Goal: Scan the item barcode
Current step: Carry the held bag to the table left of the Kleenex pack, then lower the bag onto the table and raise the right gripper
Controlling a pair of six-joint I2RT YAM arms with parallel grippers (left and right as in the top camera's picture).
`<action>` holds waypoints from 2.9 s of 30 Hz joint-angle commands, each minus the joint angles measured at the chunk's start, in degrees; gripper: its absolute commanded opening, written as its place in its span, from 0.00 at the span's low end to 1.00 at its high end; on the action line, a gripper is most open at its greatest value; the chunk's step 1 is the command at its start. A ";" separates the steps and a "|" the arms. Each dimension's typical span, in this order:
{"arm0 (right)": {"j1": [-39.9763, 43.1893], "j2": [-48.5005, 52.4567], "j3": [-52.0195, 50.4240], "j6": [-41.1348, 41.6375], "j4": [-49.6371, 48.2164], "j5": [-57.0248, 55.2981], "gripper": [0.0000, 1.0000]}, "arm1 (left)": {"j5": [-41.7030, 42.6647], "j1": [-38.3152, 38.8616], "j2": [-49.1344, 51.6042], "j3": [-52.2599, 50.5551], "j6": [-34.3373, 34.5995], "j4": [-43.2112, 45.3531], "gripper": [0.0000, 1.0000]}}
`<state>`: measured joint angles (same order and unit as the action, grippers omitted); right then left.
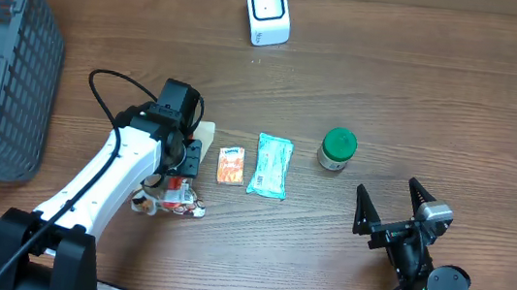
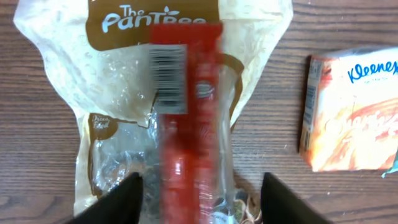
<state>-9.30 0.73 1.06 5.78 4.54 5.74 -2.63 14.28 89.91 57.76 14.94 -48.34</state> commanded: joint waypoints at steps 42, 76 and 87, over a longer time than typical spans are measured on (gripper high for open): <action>0.28 -0.33 -0.59 0.22 -0.22 -0.07 1.00 | -5.68 -3.02 -4.83 13.92 0.31 -3.91 0.99; 0.26 -0.28 -0.59 6.58 -0.98 6.88 1.00 | -5.66 -3.02 -4.83 13.92 0.31 -3.91 1.00; 0.42 0.31 8.20 6.40 9.55 7.26 1.00 | -5.66 -3.02 -4.83 13.92 0.31 -3.91 1.00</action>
<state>-9.13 0.91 3.84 11.90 12.45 14.59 -7.57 11.35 85.30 70.98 15.07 -52.27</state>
